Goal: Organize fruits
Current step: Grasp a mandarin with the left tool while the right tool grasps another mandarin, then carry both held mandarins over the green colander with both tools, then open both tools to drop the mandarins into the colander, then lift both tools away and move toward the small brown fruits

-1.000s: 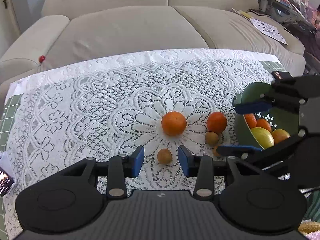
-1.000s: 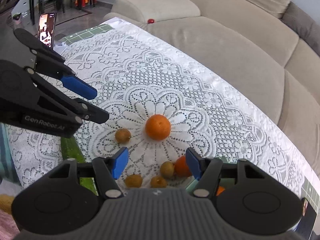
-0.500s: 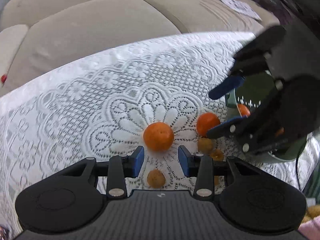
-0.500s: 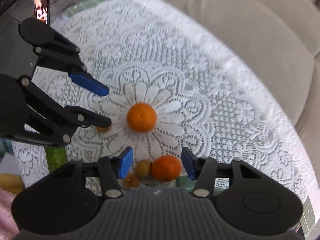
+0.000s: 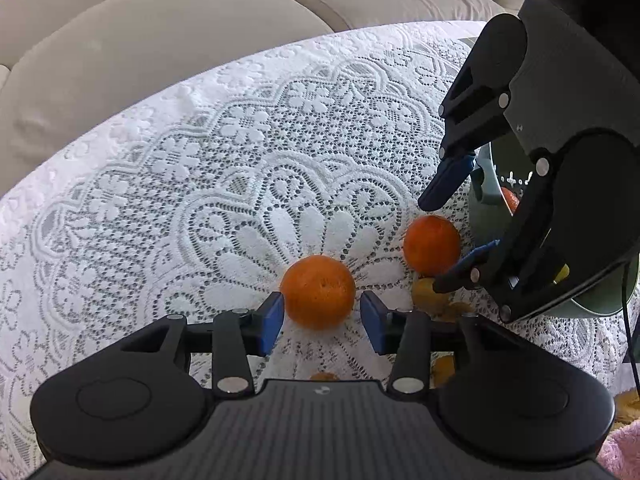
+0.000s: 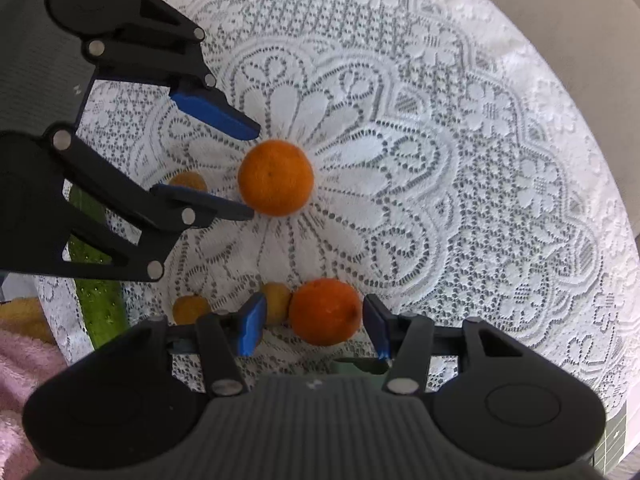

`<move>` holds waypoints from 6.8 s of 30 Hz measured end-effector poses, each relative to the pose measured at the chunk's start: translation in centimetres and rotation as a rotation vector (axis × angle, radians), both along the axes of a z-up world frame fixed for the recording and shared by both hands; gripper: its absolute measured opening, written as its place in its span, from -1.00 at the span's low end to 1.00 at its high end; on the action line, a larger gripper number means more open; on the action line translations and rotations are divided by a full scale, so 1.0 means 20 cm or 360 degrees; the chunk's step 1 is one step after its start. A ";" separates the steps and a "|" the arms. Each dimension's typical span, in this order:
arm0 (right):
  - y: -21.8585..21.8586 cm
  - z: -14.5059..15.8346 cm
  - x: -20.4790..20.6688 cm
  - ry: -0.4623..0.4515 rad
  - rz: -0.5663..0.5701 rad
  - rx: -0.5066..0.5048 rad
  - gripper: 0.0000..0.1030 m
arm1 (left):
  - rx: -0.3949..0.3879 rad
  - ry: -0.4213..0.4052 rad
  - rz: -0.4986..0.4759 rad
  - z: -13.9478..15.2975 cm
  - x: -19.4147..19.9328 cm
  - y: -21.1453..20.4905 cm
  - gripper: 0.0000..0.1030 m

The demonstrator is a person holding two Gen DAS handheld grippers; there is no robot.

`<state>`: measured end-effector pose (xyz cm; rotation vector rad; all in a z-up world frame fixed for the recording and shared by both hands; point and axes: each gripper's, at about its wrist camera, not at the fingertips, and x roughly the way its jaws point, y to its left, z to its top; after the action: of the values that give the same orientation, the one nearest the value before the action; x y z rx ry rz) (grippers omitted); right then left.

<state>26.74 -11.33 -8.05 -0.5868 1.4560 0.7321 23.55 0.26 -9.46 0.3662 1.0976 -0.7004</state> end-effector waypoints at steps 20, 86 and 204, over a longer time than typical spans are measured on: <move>-0.06 -0.07 0.12 0.0165 -0.0147 0.0063 0.05 | -0.0025 0.0098 0.0169 -0.10 0.11 0.00 0.07; -0.37 0.50 -0.76 -0.0650 -0.0757 0.0538 -0.21 | -0.0285 -0.0099 0.0674 0.55 -0.60 -0.06 0.02; -0.22 0.25 -1.23 -0.0761 -0.0967 0.0407 0.70 | -0.0108 -0.0137 0.0660 0.42 -0.88 -0.01 0.14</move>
<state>2.24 -15.70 -2.97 -0.0881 0.9898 0.2591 6.00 0.09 -1.13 0.1021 1.0236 -0.3491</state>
